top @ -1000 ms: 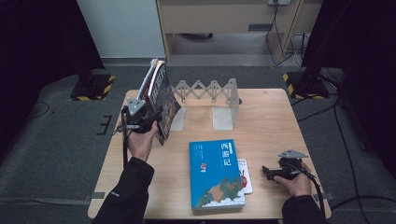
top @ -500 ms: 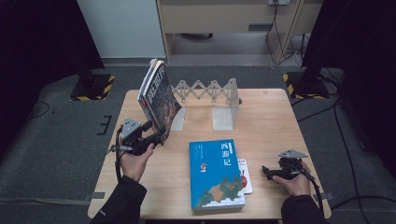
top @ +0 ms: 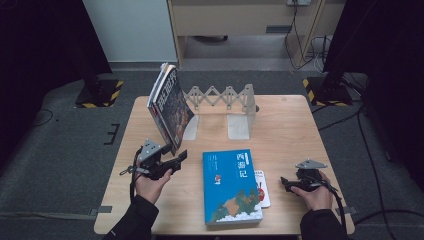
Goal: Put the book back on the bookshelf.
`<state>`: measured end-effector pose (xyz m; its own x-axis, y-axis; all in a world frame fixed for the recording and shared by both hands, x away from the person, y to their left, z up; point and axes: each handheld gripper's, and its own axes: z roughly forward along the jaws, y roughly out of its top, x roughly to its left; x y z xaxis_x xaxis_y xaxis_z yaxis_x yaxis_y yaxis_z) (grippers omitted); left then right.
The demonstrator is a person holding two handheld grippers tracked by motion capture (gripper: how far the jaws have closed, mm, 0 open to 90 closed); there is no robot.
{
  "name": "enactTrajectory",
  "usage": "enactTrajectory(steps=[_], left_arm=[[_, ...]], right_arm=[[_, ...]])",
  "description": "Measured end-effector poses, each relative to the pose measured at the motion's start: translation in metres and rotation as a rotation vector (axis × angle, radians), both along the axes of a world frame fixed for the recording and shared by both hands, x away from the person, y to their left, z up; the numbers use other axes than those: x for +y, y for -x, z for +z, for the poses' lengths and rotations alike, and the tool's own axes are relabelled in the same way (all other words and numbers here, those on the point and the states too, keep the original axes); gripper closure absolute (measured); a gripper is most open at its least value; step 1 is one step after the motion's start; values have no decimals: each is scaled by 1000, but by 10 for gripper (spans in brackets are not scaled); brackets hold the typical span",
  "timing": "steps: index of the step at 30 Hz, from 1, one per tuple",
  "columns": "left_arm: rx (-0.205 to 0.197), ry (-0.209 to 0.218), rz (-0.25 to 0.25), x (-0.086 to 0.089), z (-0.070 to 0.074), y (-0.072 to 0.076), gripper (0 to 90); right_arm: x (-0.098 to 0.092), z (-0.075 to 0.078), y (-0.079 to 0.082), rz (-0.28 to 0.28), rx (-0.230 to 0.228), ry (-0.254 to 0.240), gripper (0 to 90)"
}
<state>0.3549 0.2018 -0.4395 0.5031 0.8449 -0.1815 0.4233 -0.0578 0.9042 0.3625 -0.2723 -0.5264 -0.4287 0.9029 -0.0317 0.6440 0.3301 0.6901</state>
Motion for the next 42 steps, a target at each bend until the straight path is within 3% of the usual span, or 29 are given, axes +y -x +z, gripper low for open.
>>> enactTrajectory(steps=[5,9,14,18,21,32,42], left_arm=[[71,19,-51,-8,-20,1,307],[103,-14,-90,-19,-33,0,296],[150,-11,-133,-30,-45,-2,282],[192,-31,-157,-38,-54,-5,277],[212,-11,-167,-41,-58,-7,271],[285,-13,-195,-48,-75,-11,248],[327,59,-254,-59,-87,-15,126]], right_arm=[[13,15,4,10,-46,-103,236],[23,25,9,47,-68,-164,257],[32,31,13,65,-57,-219,257],[41,35,15,99,-59,-233,260],[49,36,16,116,-42,-255,263],[75,32,18,191,14,-296,274],[89,26,18,225,44,-308,285]])
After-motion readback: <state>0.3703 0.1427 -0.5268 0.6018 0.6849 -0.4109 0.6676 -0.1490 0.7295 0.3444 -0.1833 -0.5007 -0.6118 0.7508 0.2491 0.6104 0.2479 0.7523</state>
